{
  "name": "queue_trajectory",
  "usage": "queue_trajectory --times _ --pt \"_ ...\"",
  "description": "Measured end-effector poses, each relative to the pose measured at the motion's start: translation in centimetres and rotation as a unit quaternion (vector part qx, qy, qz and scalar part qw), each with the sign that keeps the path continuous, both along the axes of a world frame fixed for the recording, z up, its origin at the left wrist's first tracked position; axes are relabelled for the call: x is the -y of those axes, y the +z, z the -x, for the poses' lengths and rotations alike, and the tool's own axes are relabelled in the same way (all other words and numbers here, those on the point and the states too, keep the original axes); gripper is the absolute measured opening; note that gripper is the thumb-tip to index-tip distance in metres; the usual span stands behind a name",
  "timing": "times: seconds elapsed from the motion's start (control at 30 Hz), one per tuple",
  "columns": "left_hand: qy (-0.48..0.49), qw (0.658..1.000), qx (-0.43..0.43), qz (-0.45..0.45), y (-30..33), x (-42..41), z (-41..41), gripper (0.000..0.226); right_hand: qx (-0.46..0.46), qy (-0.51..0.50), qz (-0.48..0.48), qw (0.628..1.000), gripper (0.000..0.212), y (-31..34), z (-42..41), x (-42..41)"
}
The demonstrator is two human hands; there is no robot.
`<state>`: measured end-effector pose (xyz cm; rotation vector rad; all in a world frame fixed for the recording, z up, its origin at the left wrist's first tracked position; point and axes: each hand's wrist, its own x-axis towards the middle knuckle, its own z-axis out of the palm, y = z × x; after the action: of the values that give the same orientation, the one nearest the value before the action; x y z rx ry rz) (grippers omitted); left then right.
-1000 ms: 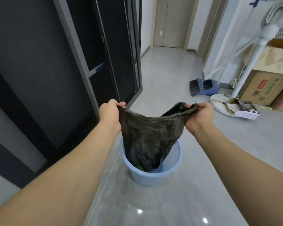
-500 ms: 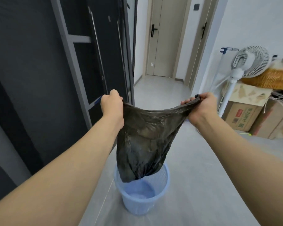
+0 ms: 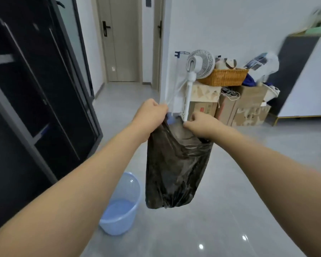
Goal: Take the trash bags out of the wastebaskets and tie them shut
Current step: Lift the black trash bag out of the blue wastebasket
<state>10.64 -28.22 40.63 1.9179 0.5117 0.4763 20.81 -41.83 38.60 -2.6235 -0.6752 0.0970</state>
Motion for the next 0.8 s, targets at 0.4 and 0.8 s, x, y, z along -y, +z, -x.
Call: queue_trajectory --times 0.4,0.8 --pt "-0.140 0.865 -0.302 -0.377 -27.6 6.5 1.3 0.018 0.000 -0.108 0.337 0.935 0.030 -22.0 1.9 16.6" --pt "-0.076 0.883 -0.309 -0.346 -27.8 -0.7 4.1 0.020 -0.018 -0.250 0.091 0.964 0.030 -24.8 -1.5 20.5"
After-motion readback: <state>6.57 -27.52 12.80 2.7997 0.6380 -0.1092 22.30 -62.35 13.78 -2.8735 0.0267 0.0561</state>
